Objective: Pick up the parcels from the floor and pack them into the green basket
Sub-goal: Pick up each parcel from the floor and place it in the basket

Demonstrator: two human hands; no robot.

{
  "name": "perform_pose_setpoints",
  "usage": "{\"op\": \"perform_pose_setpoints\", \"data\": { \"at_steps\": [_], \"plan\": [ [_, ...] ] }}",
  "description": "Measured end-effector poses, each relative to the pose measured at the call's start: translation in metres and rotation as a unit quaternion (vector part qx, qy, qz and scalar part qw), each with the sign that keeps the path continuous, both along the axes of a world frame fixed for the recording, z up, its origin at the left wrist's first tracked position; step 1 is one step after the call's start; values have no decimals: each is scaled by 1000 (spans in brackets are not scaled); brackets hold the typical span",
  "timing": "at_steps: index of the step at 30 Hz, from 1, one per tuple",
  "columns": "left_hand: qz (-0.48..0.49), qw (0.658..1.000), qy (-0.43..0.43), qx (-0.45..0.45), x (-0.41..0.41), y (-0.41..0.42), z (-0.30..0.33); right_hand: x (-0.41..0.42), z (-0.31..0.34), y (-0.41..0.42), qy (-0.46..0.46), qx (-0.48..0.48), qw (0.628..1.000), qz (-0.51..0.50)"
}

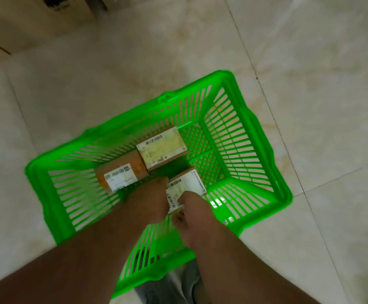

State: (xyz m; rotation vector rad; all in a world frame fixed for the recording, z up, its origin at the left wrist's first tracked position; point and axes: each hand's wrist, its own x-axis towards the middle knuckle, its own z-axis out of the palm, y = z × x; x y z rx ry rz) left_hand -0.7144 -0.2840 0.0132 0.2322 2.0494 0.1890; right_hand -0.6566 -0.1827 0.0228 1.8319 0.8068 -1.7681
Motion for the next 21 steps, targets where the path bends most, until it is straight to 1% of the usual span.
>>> {"op": "perform_pose_setpoints", "data": {
  "at_steps": [3,5,7,8,11,13,15,18,21],
  "plan": [
    [81,996,-20,22,5,0,41,4,41,23,13,19,999,29],
    [105,993,-25,42,7,1,73,8,67,36,31,26,998,48],
    [109,993,-28,39,13,1,100,13,99,49,48,34,997,58],
    [121,991,-30,38,17,2,113,19,116,55,53,30,997,47],
    [173,982,-13,75,29,14,153,41,161,68,73,25,997,-9],
    [164,982,-29,86,43,27,177,66,185,72,99,15,994,-45],
    [131,985,-49,106,62,44,197,98,202,77,107,28,990,-81],
    [87,985,-61,138,98,71,228,155,219,84,44,59,993,-97],
    [42,983,-80,157,137,94,246,220,222,92,9,90,991,-97]
  ]
}}
